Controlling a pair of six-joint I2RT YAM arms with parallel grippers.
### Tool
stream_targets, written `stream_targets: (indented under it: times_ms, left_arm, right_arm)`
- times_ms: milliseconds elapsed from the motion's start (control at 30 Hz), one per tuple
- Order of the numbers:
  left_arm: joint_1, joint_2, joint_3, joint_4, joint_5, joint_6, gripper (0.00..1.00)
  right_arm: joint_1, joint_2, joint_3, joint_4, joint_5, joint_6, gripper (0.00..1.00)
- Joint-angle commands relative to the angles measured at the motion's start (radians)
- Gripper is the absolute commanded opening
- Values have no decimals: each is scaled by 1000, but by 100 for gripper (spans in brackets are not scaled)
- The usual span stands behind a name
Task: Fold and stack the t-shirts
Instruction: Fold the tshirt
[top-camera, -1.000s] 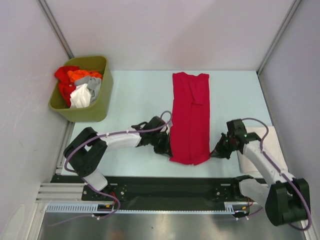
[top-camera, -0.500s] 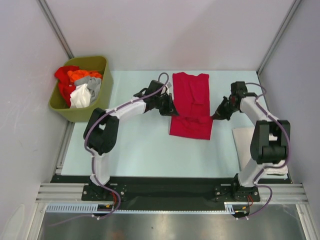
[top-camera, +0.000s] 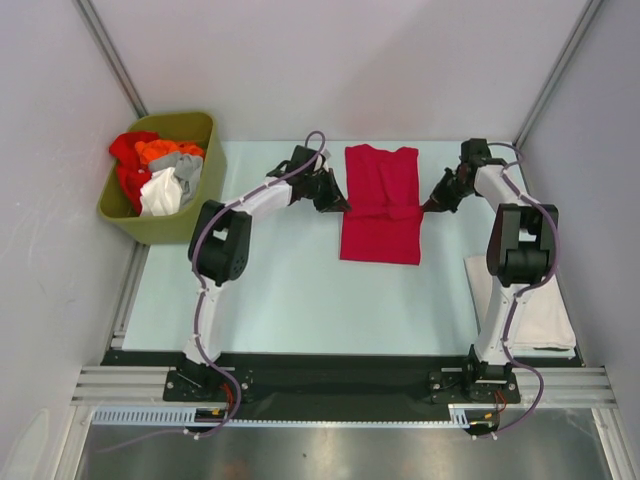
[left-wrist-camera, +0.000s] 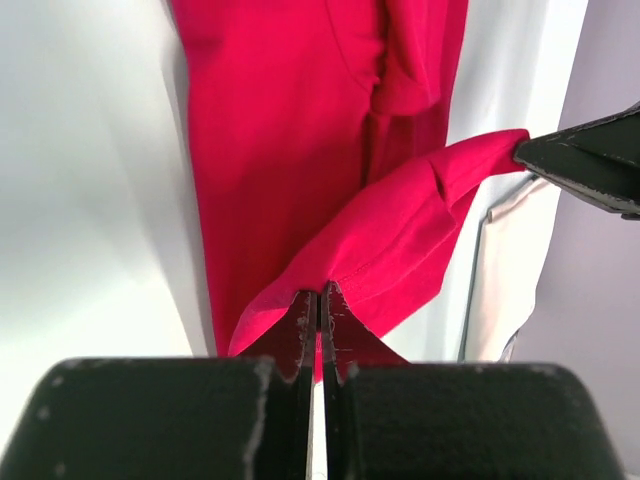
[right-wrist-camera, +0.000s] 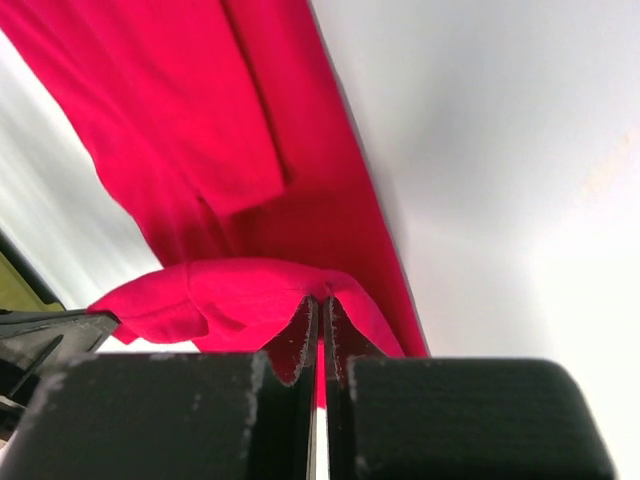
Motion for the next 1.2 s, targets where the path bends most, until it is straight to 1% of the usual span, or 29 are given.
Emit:
stream_targets:
  times_ms: [0, 333, 400, 433, 467, 500, 533, 567, 600, 633, 667, 733, 767, 800, 833, 867, 900, 933, 967, 1000, 1033, 1100, 1133, 1167]
  left_arm:
    - [8, 25, 67, 10, 32, -38, 0]
    - [16, 80, 101, 21, 39, -63, 1]
    - [20, 86, 107, 15, 23, -57, 4]
    - [22, 89, 113, 10, 16, -46, 11]
    - [30, 100, 129, -8, -6, -30, 15]
    - [34, 106, 185, -81, -26, 28, 19]
    - [37, 111, 218, -124, -47, 65, 24]
    - [45, 109, 247, -166, -75, 139, 34]
    - [47, 83, 274, -230, -127, 170, 38]
    - [48, 62, 272, -252, -159, 196, 42]
    - [48, 28, 261, -269, -187, 242, 48]
    - [47, -75, 180, -277, -231, 273, 50]
    - [43, -105, 119, -277, -234, 291, 50]
    - [37, -157, 86, -275, -219, 300, 50]
    - [24, -179, 57, -273, -209, 307, 50]
    - [13, -199, 1, -272, -199, 317, 49]
    - [4, -219, -30, -266, -192, 317, 49]
    - [-18, -256, -66, -254, -181, 305, 49]
    - [-25, -276, -137, -237, -170, 294, 48]
    - [-35, -294, -173, -190, -161, 281, 48]
    - [-48, -319, -205, -163, -141, 267, 48]
    - [-58, -328, -267, -102, -113, 227, 48]
    - [-59, -331, -285, -71, -72, 209, 48]
    - [-58, -324, -304, -33, -38, 154, 48]
  right_arm:
    - [-8, 43, 73, -27, -21, -18, 0]
    - [-18, 118, 140, -36, -52, -18, 0]
    - [-22, 127, 151, -24, -63, -20, 2]
    - [-31, 144, 156, -16, -70, -32, 5]
    - [-36, 156, 166, -12, -79, -44, 8]
    - [-42, 172, 209, -12, -69, -62, 19]
    - [-51, 185, 241, -31, -52, -85, 24]
    - [-59, 216, 283, -59, -37, -120, 27]
    - [-67, 224, 350, -115, -23, -131, 32]
    - [-71, 222, 372, -136, -12, -139, 34]
    - [-76, 192, 375, -145, 5, -153, 40]
    - [-70, 140, 349, -176, 61, -167, 44]
    - [-52, 79, 326, -179, 81, -167, 44]
    - [-33, 37, 242, -165, 109, -165, 43]
    - [-15, 0, 198, -151, 120, -158, 43]
    - [29, -71, 141, -134, 158, -148, 43]
    - [77, -106, 92, -93, 195, -147, 44]
    - [111, -135, -6, -72, 242, -144, 45]
    - [151, -165, -52, -44, 290, -141, 47]
    - [213, -202, -92, 14, 374, -121, 50]
    - [244, -213, -150, 36, 419, -107, 52]
    - [301, -210, -179, 76, 491, -69, 56]
    - [317, -206, -182, 86, 506, -69, 57]
    - [330, -198, -179, 97, 516, -73, 60]
